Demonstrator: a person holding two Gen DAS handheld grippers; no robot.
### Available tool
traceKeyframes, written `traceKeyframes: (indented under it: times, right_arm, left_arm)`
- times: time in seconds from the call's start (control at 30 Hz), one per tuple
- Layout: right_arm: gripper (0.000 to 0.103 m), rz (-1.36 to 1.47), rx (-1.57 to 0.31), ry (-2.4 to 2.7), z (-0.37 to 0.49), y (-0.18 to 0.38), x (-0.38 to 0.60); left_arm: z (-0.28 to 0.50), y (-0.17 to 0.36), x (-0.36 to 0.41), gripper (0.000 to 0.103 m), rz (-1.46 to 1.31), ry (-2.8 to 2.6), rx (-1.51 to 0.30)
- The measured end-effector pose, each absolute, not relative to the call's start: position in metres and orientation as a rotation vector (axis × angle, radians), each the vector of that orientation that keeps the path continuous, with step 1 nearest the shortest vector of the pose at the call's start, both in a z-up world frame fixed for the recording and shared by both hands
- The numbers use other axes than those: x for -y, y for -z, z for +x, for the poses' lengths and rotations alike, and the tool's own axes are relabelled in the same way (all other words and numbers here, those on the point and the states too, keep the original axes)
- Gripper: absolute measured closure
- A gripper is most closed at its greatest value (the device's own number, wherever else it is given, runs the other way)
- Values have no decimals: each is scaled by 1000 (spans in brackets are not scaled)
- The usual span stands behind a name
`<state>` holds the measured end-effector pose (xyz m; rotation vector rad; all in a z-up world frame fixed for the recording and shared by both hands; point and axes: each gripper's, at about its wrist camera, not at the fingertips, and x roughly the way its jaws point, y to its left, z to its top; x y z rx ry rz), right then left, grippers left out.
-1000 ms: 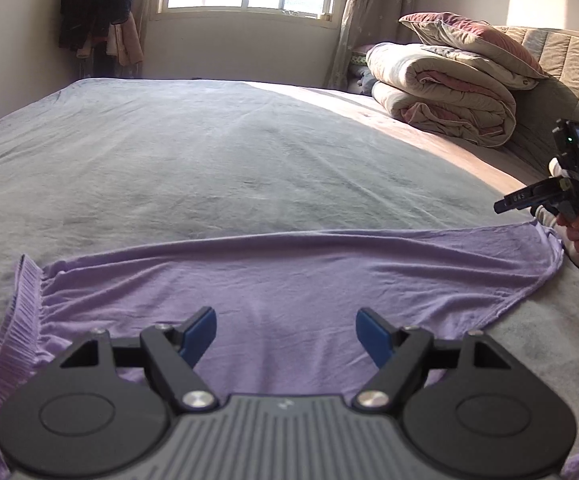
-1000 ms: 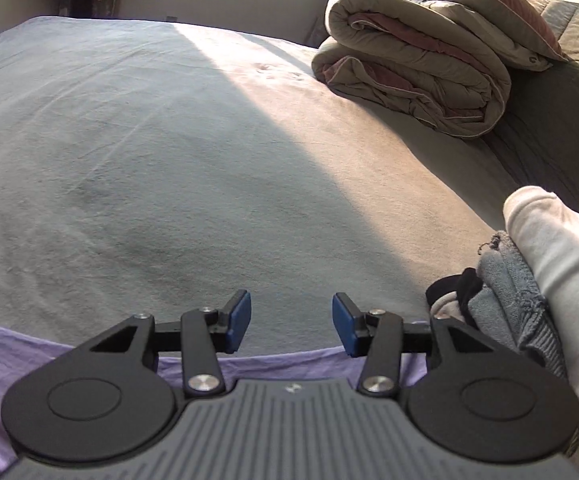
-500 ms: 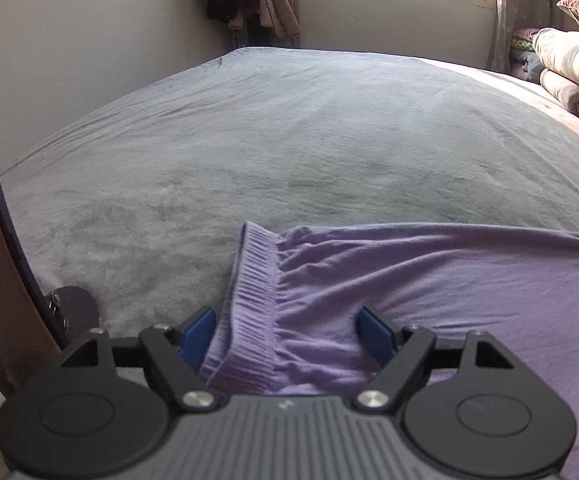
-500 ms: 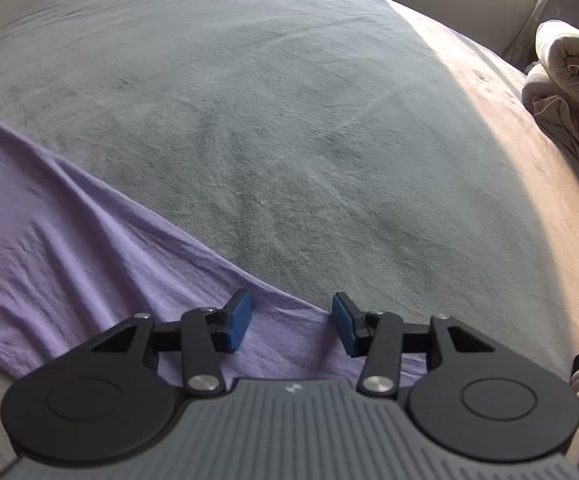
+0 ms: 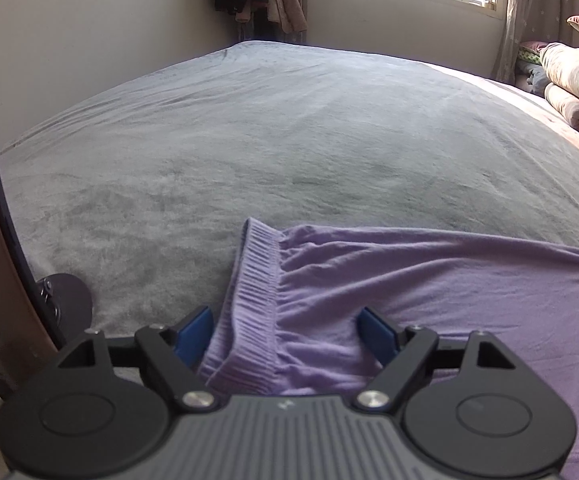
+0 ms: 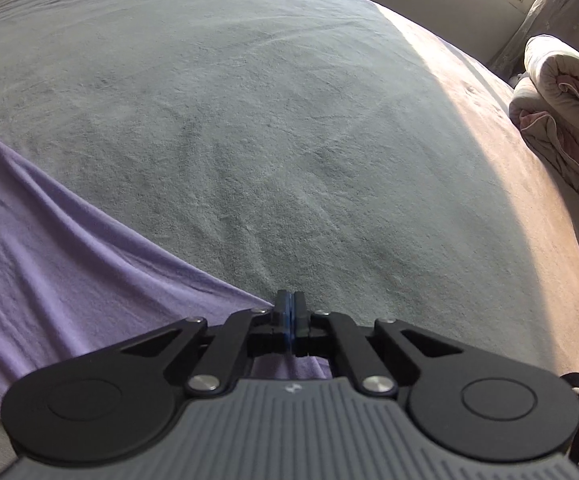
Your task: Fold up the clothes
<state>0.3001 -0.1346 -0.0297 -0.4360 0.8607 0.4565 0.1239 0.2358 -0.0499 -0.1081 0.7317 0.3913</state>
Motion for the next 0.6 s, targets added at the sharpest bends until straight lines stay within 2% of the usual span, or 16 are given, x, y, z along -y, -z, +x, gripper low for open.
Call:
traceKeyframes:
  times: [0.07, 0.1, 0.17, 0.2, 0.23, 0.37, 0.4, 0.43, 0.47, 0.5, 0.6]
  right_arm:
    - [98, -423, -862, -470, 299, 28, 132]
    - [89, -416, -863, -477, 299, 28, 130]
    - [82, -402, -865, -490, 298, 26, 127]
    - [68, -396, -866, -497, 298, 26, 126]
    - [59, -389, -866, -503, 297, 25, 124]
    - [59, -408, -866, -522, 294, 30, 111]
    - [63, -414, -865, -527, 293, 32, 107]
    - [79, -420, -865, -532, 293, 33, 103]
    - [87, -426, -865, -536, 292, 35, 100]
    - [100, -432, -864, -541, 291, 37, 96]
    - [103, -440, -861, -545, 288, 39, 89]
  left_arm:
    - [124, 50, -236, 21, -109, -391, -731]
    - [125, 50, -236, 21, -111, -391, -732]
    - [125, 49, -237, 21, -114, -393, -734]
    - [125, 50, -236, 21, -113, -394, -734]
    - [126, 50, -236, 21, -110, -396, -733]
    - [126, 51, -235, 21, -104, -399, -731]
    - [125, 51, -235, 21, -107, -398, -731]
    - [125, 51, -236, 21, -109, -397, -731]
    - [125, 51, -236, 21, -111, -396, -731]
    - [125, 51, -236, 21, -110, -396, -731]
    - [126, 51, -237, 20, -107, -394, -730]
